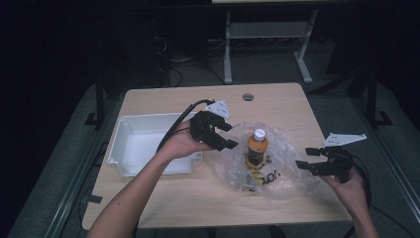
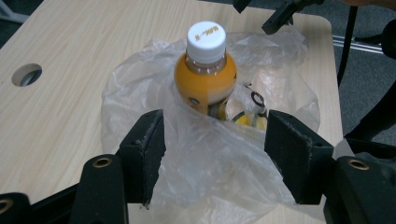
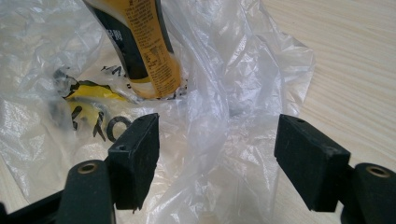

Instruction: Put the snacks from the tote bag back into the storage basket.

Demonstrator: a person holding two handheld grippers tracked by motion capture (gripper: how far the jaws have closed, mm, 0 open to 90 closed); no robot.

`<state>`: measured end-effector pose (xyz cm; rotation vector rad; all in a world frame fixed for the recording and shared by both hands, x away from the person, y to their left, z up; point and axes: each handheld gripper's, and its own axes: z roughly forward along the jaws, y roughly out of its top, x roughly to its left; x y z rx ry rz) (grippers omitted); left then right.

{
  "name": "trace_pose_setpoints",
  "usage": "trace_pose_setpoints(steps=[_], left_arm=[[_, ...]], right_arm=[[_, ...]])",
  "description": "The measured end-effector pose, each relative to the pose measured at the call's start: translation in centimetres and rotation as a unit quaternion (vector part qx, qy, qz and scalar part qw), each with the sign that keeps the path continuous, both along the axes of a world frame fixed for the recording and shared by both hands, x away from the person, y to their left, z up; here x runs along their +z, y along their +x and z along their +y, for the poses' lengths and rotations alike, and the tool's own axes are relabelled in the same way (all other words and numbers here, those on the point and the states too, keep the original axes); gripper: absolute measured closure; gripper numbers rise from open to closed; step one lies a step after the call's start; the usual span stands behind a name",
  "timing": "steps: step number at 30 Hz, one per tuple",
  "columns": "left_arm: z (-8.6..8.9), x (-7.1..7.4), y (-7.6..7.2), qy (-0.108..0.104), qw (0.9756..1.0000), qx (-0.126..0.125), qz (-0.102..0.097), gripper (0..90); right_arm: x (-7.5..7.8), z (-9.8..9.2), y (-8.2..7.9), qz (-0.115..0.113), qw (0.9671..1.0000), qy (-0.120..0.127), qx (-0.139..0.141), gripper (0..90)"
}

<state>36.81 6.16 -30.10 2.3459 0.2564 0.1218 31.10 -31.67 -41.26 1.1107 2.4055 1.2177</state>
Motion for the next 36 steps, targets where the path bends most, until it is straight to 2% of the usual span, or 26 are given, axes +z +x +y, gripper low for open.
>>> trace_pose_setpoints(steps=[13,20,21,26,36], left_arm=[[-2.6,0.3,0.7,0.009,0.9998,-0.016,-0.006,36.8],[-3.5,0.3,1.2,0.014,0.9997,-0.021,-0.007,36.4],[-3.6,0.2,1.2,0.009,0.9998,-0.017,-0.004,36.2],[-4.3,0.2,1.6,0.021,0.9995,-0.023,-0.007,35.2],[-5.5,-0.1,2.1,0.024,0.9993,-0.027,-0.006,34.5]], right_arm=[[0.1,-0.2,-0.1,-0.004,1.0000,0.001,0.000,29.4],[0.2,-0.3,-0.1,-0.005,1.0000,0.001,-0.001,28.5],[0.2,-0.3,-0.1,-0.005,1.0000,0.001,0.000,28.5],[0.2,-0.3,0.0,-0.006,1.0000,0.001,0.000,27.6],[0.3,-0.2,-0.1,-0.008,1.0000,0.000,0.000,26.5]])
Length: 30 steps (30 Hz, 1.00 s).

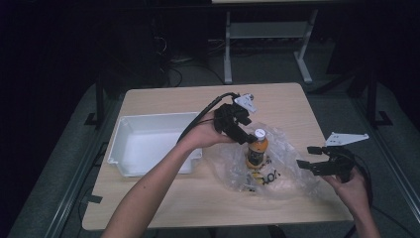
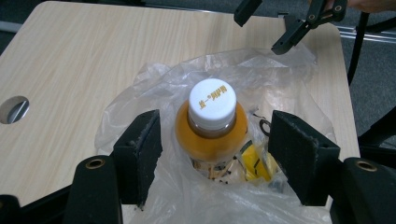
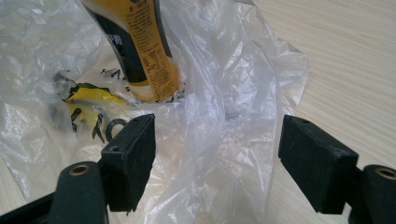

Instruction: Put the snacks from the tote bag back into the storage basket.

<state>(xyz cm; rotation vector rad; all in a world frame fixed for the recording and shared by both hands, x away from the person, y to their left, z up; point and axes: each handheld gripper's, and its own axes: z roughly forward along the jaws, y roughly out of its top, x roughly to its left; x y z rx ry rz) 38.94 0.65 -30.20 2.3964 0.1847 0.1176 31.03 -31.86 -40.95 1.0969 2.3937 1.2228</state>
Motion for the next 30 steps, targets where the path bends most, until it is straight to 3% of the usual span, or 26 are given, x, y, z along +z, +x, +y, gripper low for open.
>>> trace_pose_setpoints(steps=[13,30], left_arm=[[-0.9,-1.0,1.0,0.007,0.9999,0.001,0.011,37.0],[-2.2,-1.5,0.9,0.020,0.9993,-0.021,0.024,43.9]], right_arm=[[0.1,-0.1,0.0,-0.002,1.0000,0.002,0.000,26.1],[0.2,0.1,0.0,-0.004,1.0000,0.001,0.002,25.8]])
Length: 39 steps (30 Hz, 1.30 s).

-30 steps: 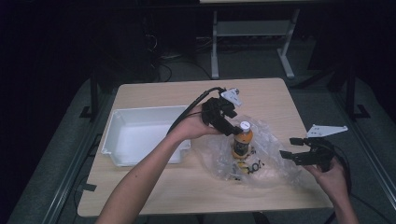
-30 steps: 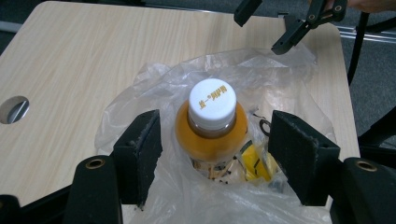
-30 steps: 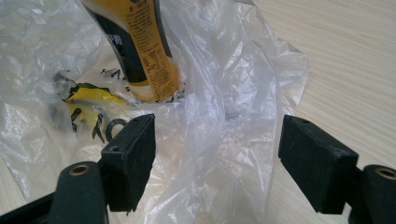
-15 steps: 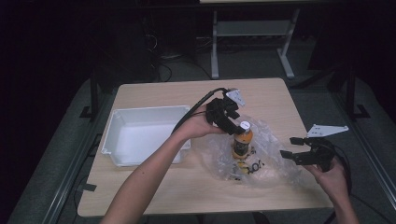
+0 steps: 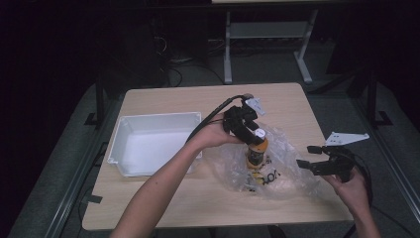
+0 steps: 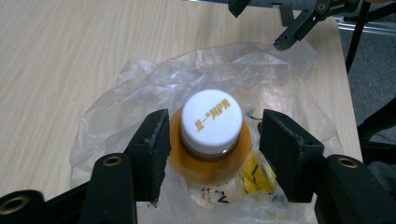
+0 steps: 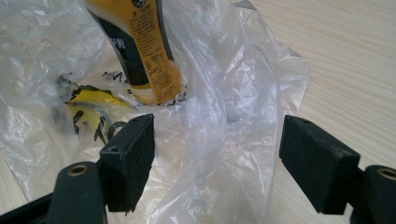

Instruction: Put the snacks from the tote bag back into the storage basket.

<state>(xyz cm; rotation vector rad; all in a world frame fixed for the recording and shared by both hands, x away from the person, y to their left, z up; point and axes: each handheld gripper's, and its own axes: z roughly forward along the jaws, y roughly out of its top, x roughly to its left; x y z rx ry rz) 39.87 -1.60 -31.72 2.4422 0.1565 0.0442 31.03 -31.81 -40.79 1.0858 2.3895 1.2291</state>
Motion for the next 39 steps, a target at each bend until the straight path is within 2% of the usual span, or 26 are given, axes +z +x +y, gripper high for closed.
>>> trace_pose_setpoints(steps=[8,14,30,39], left_arm=[[-0.35,-0.32,0.31,0.009,0.9999,-0.005,0.004,47.5],[-0.33,-0.40,0.39,0.004,0.9999,-0.005,0.009,50.2],[-0.55,-0.75,0.55,0.013,0.9999,-0.006,0.007,53.5],[-0.67,-0.74,0.58,0.011,0.9999,-0.007,0.005,53.7]], right_arm=[[0.03,-0.08,0.00,-0.003,1.0000,0.000,0.001,25.8],[0.06,-0.06,0.00,-0.001,1.0000,0.000,0.000,25.9],[0.09,-0.06,0.02,-0.004,1.0000,0.001,0.002,25.9],[0.14,0.09,-0.01,-0.004,1.0000,0.000,0.003,25.9]])
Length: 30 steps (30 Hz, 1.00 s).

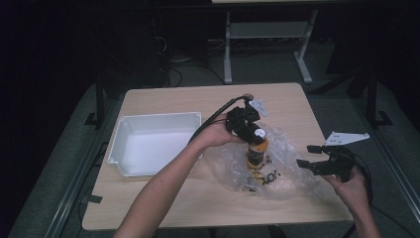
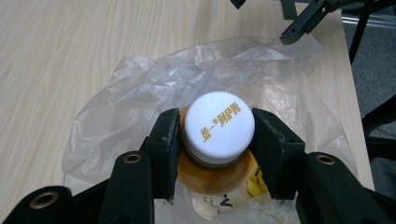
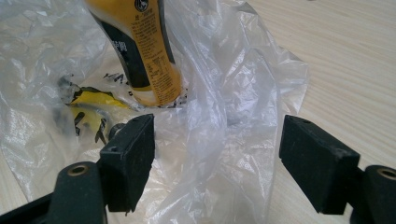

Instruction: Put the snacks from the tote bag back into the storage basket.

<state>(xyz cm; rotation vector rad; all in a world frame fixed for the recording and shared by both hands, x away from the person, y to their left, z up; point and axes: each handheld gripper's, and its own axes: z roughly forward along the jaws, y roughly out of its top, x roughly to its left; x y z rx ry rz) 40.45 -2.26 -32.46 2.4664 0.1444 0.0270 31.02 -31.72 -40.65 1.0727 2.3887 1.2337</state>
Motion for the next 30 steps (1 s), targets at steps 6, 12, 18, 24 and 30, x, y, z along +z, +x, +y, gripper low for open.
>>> trace_pose_setpoints(steps=[6,12,18,24,30], left_arm=[[0.08,0.11,-0.03,-0.004,1.0000,-0.001,-0.002,57.4],[0.09,0.15,-0.05,-0.004,1.0000,-0.001,-0.003,58.2],[0.10,0.16,-0.04,-0.004,1.0000,-0.001,-0.003,58.7],[0.10,0.19,-0.02,-0.003,1.0000,-0.002,-0.004,58.9],[0.01,0.20,-0.12,-0.003,1.0000,0.001,-0.005,59.0]], right_arm=[[0.03,-0.04,0.00,-0.001,1.0000,0.000,-0.001,25.8],[0.10,-0.03,-0.04,-0.003,1.0000,0.000,-0.001,25.8],[0.08,0.06,-0.04,-0.005,1.0000,0.000,-0.001,25.4],[-0.05,0.05,0.03,-0.005,1.0000,-0.001,-0.002,24.8],[-0.14,0.08,0.10,0.000,1.0000,-0.002,-0.007,23.4]])
